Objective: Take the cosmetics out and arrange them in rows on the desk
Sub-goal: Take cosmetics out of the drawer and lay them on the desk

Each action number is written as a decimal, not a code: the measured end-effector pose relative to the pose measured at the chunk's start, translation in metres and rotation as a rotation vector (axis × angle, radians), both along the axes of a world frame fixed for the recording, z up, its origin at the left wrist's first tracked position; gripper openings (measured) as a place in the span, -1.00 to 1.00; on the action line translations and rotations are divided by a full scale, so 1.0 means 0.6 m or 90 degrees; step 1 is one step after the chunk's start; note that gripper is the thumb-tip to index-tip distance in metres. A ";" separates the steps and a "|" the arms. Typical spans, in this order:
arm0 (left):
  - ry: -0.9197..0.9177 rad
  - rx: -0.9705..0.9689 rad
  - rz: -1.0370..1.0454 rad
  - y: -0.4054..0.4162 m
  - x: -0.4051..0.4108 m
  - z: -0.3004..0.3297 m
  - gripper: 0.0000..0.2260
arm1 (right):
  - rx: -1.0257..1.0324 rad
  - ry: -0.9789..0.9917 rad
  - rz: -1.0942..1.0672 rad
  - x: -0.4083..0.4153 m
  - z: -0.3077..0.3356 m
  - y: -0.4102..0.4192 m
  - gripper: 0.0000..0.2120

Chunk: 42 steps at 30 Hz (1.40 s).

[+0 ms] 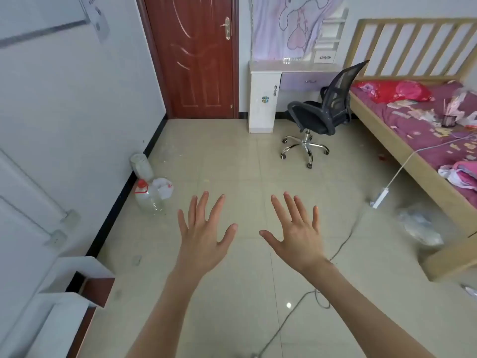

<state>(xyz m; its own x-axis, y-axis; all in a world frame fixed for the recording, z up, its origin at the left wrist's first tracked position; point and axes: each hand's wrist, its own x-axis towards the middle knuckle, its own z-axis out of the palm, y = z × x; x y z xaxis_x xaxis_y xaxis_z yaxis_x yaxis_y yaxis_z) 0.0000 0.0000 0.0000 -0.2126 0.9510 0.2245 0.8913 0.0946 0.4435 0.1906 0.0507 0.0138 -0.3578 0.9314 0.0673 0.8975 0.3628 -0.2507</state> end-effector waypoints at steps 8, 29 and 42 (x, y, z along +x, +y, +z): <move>0.053 -0.069 -0.019 0.078 -0.034 -0.059 -0.33 | -0.067 -0.064 -0.009 -0.011 -0.059 0.079 -0.24; -0.005 -0.158 -0.095 0.549 -0.204 -0.090 -0.31 | -0.103 -0.025 -0.088 -0.176 -0.072 0.524 -0.23; 0.024 -0.156 -0.086 0.907 -0.172 -0.095 -0.29 | -0.093 -0.040 -0.050 -0.157 -0.071 0.890 -0.23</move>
